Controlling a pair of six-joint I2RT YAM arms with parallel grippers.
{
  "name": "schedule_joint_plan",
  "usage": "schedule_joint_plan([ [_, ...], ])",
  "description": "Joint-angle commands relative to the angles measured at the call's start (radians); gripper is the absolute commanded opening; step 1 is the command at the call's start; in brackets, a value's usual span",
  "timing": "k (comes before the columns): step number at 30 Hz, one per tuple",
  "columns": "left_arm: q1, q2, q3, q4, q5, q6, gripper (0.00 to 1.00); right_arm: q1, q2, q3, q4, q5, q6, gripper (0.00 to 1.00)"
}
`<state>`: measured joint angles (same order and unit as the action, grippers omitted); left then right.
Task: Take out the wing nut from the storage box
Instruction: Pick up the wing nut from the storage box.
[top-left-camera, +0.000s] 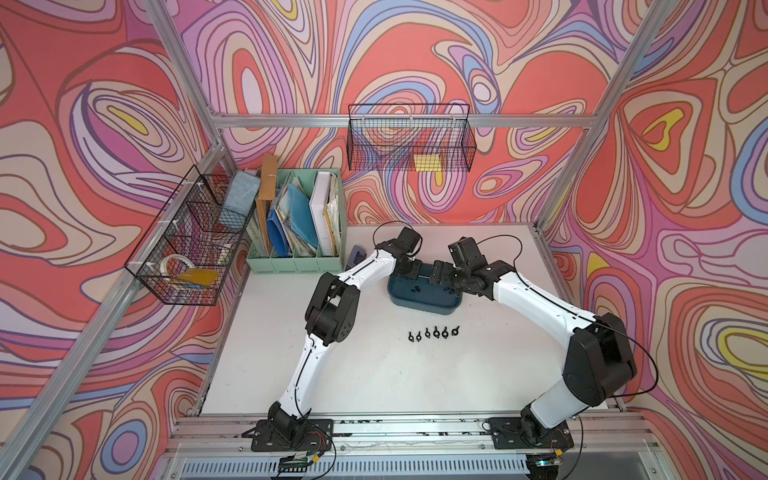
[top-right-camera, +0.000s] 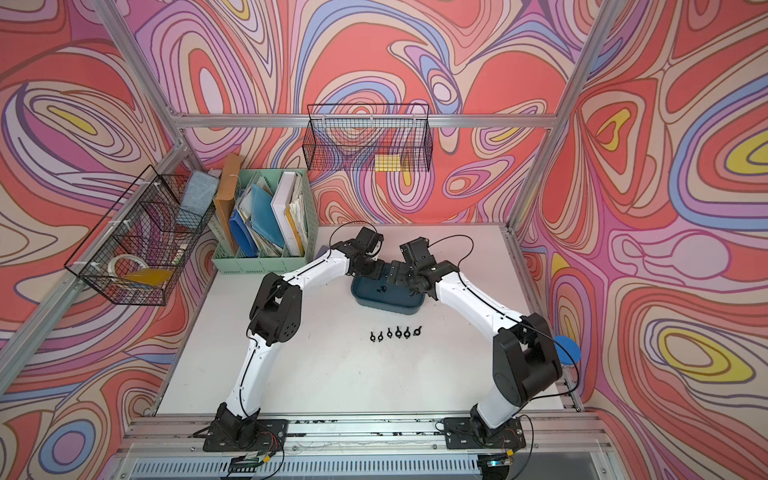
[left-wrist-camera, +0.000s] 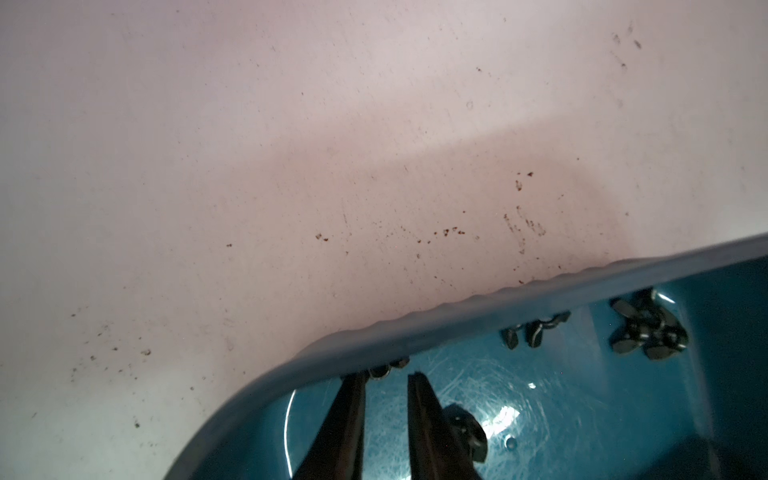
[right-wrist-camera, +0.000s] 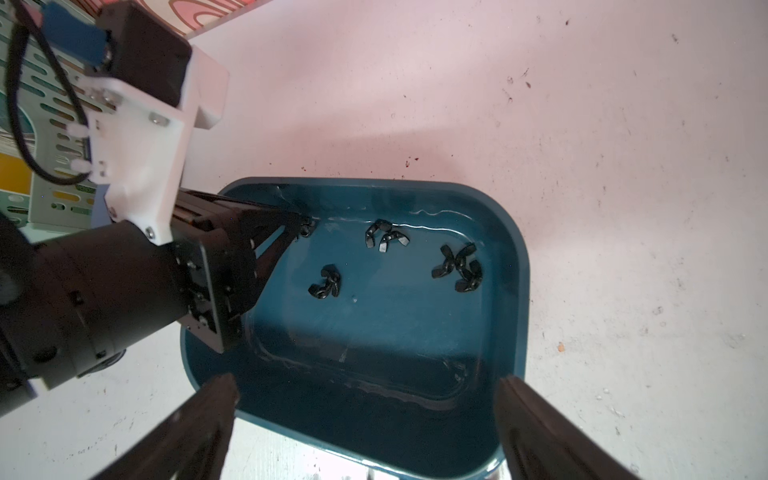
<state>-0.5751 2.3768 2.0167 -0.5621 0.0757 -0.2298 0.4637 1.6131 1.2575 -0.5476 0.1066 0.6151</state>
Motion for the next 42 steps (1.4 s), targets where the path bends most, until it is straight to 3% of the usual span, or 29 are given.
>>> schedule_joint_plan([
  [1, 0.004, 0.049, -0.003, -0.050, 0.032, 0.030, 0.27, -0.006, 0.007, 0.012, -0.006, -0.003, 0.007, 0.98],
  [18, 0.004, 0.014, -0.029, -0.037, 0.069, 0.012, 0.26, -0.006, -0.002, 0.000, -0.005, -0.012, 0.018, 0.98],
  [27, 0.004, -0.002, -0.043, -0.033, 0.053, 0.001, 0.00, -0.005, -0.017, -0.010, 0.000, -0.013, 0.022, 0.98],
  [42, 0.004, -0.200, -0.166, 0.023, 0.016, -0.015, 0.00, -0.006, -0.035, -0.039, 0.020, -0.028, 0.034, 0.98],
])
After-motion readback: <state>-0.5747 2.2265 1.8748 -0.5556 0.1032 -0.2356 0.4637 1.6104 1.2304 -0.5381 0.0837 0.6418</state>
